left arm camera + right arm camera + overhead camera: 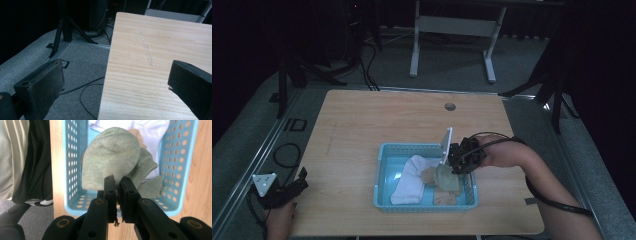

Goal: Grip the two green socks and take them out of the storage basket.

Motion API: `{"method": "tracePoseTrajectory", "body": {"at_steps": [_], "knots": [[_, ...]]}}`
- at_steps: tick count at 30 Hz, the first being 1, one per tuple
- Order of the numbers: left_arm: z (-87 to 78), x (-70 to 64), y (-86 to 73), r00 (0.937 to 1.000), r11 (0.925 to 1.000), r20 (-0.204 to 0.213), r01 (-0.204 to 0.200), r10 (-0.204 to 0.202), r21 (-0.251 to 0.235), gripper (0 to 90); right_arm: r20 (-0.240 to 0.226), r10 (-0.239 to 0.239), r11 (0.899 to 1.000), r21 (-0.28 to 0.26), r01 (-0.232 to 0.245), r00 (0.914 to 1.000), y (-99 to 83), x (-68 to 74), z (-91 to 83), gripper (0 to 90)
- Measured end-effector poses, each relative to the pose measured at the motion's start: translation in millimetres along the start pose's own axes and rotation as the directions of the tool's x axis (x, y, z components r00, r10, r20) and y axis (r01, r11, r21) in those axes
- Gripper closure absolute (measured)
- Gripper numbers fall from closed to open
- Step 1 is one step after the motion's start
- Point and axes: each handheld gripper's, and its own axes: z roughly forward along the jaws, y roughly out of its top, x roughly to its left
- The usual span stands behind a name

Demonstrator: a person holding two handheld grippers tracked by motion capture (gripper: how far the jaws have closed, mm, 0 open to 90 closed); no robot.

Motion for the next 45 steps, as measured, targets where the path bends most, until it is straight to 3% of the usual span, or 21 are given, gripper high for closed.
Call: {"method": "tracePoseTrajectory", "body": {"at_steps": [9,21,26,33,45], "knots": [[0.3,0.0,0.1,1.0000,1.0000,-0.002,0.001,-0.001,0.002,0.7,0.026,0.049,0.999,-0.021,-0.048,0.9985,-26.9,5.4,-27.5,84.5],[-0.2,0.0,-0.1,1.0000,1.0000,-0.002,0.002,-0.002,-0.001,0.7,0.039,0.137,0.991,-0.008,-0.137,0.9898,-78.8,13.2,-31.3,84.4],[0.1,0.0,0.1,1.0000,1.0000,-0.003,0.000,0.000,0.002,0.7,0.015,0.183,0.983,-0.011,-0.182,0.9831,-101.7,18.1,-22.4,84.4],[0.3,0.0,0.1,1.0000,1.0000,-0.005,0.001,-0.001,0.003,0.7,-0.044,0.238,0.971,-0.003,-0.239,0.9702,-128.4,23.0,4.4,84.4],[0.3,-0.1,0.0,1.0000,1.0000,-0.003,0.000,0.000,0.002,0.7,-0.088,0.283,0.959,0.050,-0.279,0.9551,-158.5,25.3,56.9,84.3]]}}
